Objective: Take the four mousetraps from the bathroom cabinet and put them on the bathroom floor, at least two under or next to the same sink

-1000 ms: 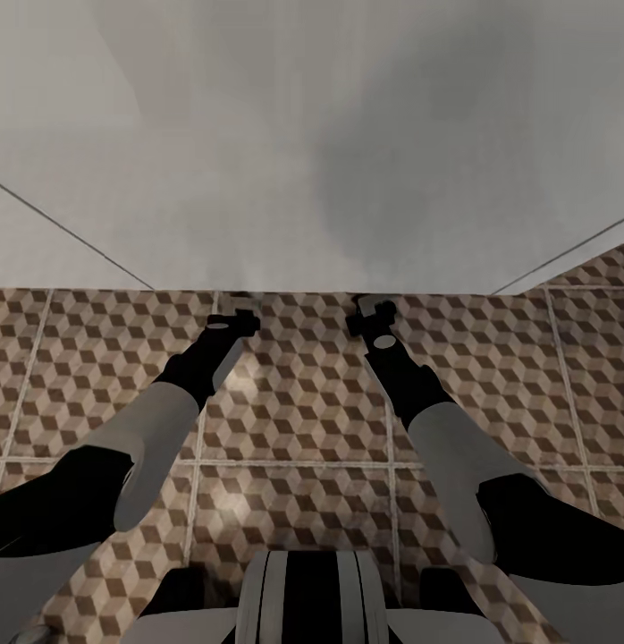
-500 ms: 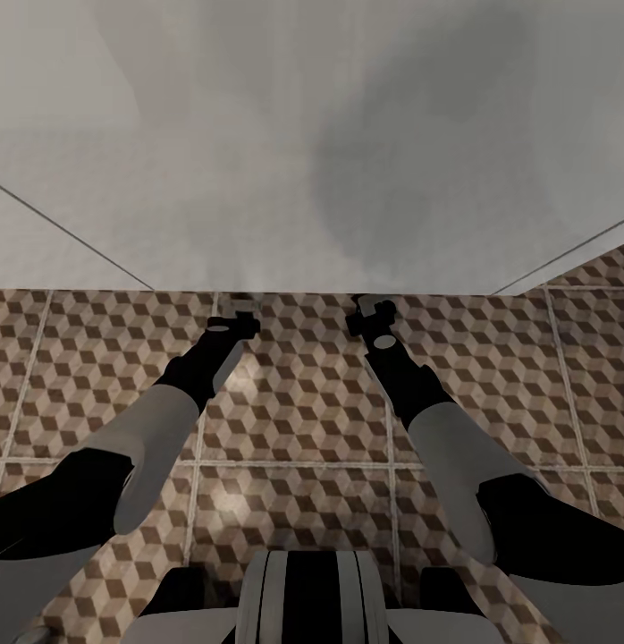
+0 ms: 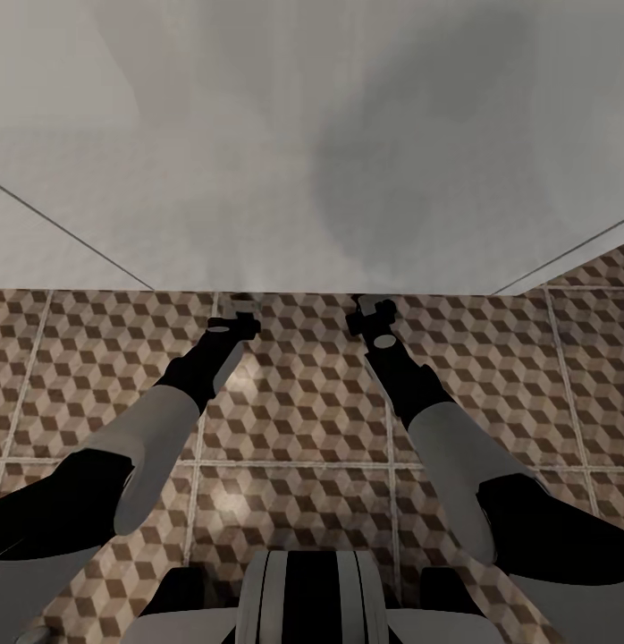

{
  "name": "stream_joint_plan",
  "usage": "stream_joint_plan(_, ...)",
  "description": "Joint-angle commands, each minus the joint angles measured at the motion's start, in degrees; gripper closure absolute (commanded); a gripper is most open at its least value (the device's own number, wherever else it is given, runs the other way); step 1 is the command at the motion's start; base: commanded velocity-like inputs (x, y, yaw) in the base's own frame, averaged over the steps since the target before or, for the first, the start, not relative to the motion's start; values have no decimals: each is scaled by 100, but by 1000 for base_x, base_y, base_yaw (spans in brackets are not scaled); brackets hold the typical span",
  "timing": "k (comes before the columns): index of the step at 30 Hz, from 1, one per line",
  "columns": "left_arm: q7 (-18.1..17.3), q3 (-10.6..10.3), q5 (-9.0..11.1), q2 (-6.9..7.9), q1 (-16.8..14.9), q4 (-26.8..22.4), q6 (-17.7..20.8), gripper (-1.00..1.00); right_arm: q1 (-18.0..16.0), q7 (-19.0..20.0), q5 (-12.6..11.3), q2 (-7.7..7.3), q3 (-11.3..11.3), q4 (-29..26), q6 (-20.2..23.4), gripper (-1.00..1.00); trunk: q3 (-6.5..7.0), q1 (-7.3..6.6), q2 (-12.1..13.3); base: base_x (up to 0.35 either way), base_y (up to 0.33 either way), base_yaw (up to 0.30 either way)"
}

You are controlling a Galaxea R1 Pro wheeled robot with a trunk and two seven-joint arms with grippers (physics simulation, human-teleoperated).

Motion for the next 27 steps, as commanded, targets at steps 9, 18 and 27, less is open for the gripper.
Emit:
stream_joint_plan(9, 50, -48, 37, 5, -1, -14, 34, 100, -42, -54, 72, 0, 23, 8, 223, 100, -3, -1, -1, 0, 0, 0)
stream_joint_plan(18, 44, -55, 37, -4, -1, -9, 34, 100, -52, -54, 74, 0, 17, 8, 296, 100, -3, -1, -1, 0, 0, 0)
stream_joint_plan(27, 30, -55, 37, -4, -1, 26, 34, 100, -50, -54, 74, 0, 17, 8, 279, 100, -3, -1, -1, 0, 0, 0)
